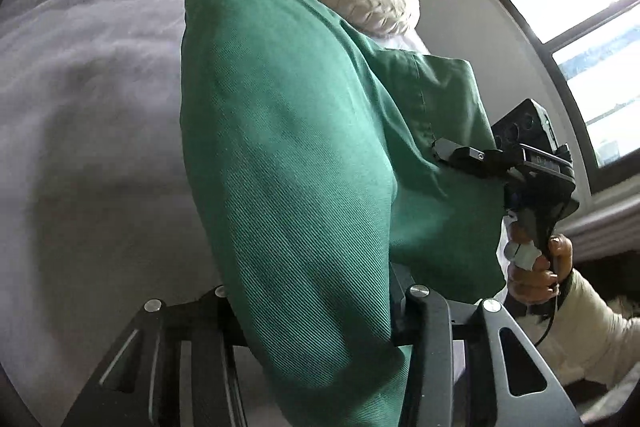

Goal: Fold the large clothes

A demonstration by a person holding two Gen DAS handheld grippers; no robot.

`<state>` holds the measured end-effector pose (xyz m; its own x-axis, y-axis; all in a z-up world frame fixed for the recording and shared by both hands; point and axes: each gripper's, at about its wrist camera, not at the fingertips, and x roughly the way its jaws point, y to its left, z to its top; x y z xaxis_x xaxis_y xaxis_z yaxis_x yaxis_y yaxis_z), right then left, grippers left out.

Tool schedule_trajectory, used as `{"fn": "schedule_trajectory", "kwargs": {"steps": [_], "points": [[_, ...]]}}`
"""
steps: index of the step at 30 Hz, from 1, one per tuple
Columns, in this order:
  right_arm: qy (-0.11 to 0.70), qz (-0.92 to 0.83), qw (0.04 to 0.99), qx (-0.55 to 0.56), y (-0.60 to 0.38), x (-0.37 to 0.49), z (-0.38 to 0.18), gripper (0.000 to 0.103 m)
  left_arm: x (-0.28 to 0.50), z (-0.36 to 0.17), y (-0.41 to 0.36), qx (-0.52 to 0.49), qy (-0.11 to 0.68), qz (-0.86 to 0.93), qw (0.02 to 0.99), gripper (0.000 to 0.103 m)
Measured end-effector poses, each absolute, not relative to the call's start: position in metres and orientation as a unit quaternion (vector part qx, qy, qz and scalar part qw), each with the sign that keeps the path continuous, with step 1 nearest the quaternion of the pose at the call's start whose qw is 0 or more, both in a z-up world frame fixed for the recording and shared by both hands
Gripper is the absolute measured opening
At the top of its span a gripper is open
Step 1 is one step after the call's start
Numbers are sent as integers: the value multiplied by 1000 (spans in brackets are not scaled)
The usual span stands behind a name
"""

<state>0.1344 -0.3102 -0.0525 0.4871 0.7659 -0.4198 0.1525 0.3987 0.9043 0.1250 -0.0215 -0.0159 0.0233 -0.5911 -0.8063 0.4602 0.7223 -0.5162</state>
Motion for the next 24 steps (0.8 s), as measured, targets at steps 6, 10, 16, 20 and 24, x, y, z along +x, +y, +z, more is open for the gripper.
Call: {"fn": "schedule_trajectory", "kwargs": {"steps": [6, 10, 16, 20, 24], "points": [[481, 211, 662, 535, -228, 92, -87, 21, 78, -38, 66, -36, 637, -331, 695, 48], [531, 173, 645, 522, -186, 82, -130, 24, 57, -82, 95, -14, 675, -287, 679, 54], [562, 139, 703, 413, -180, 90, -96, 63, 47, -57, 120, 7, 658, -297, 692, 54], [554, 92, 740, 369, -193, 83, -71, 65, 55, -20, 140, 1, 608, -287, 740, 55], [540, 70, 757, 361, -209, 89, -64, 46, 90, -26, 132, -12, 586, -244, 773, 55]]}}
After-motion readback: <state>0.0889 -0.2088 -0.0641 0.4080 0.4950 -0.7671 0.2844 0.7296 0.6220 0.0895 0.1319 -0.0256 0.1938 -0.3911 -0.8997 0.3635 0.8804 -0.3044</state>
